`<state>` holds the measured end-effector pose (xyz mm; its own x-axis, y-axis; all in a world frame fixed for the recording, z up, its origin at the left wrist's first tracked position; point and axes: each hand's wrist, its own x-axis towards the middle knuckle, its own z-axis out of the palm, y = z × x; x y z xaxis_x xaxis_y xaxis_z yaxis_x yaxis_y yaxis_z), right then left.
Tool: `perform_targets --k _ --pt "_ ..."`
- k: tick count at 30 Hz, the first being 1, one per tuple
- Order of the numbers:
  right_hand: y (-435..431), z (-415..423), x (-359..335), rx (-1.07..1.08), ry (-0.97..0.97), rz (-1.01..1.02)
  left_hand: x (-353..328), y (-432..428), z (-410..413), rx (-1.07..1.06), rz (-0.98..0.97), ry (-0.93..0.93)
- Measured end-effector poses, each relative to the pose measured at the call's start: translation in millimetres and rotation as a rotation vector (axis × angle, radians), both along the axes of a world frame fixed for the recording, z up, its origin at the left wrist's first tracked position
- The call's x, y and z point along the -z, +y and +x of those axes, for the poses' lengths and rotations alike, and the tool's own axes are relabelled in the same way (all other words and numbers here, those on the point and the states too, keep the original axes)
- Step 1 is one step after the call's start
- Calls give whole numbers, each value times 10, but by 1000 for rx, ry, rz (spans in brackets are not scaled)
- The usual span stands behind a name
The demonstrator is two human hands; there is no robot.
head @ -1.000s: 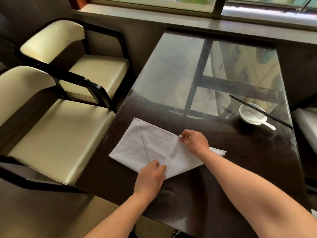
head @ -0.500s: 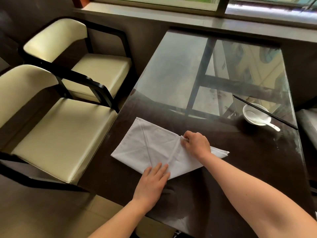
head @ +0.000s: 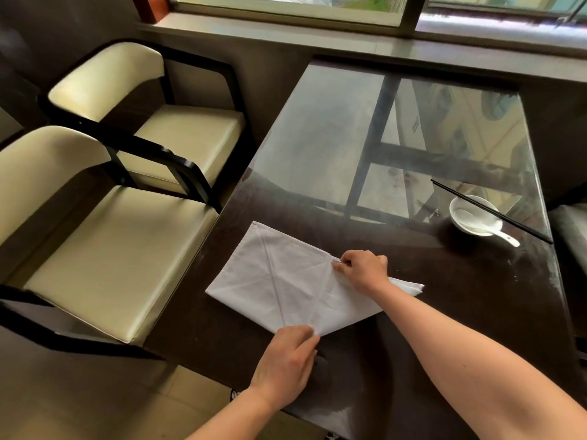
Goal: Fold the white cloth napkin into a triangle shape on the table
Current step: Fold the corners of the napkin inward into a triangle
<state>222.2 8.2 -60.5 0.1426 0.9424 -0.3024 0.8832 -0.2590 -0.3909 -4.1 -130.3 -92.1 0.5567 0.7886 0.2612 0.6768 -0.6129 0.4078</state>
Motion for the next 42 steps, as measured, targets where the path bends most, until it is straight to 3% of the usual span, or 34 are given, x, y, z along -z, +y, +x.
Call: perform_targets --k 16,25,32,38,42 --pt "13 -62 57 44 -68 9 -139 13 -109 68 -2 359" --pt "15 -74 5 8 -83 27 -230 130 -66 104 -158 518" --pt "-388 110 3 -75 -111 252 -331 199 122 147 -295 637" --pt "-897 710 133 190 -60 335 -329 194 155 119 -316 683" --pt "-1134 1039 151 175 -72 353 -294 167 151 106 -311 670"
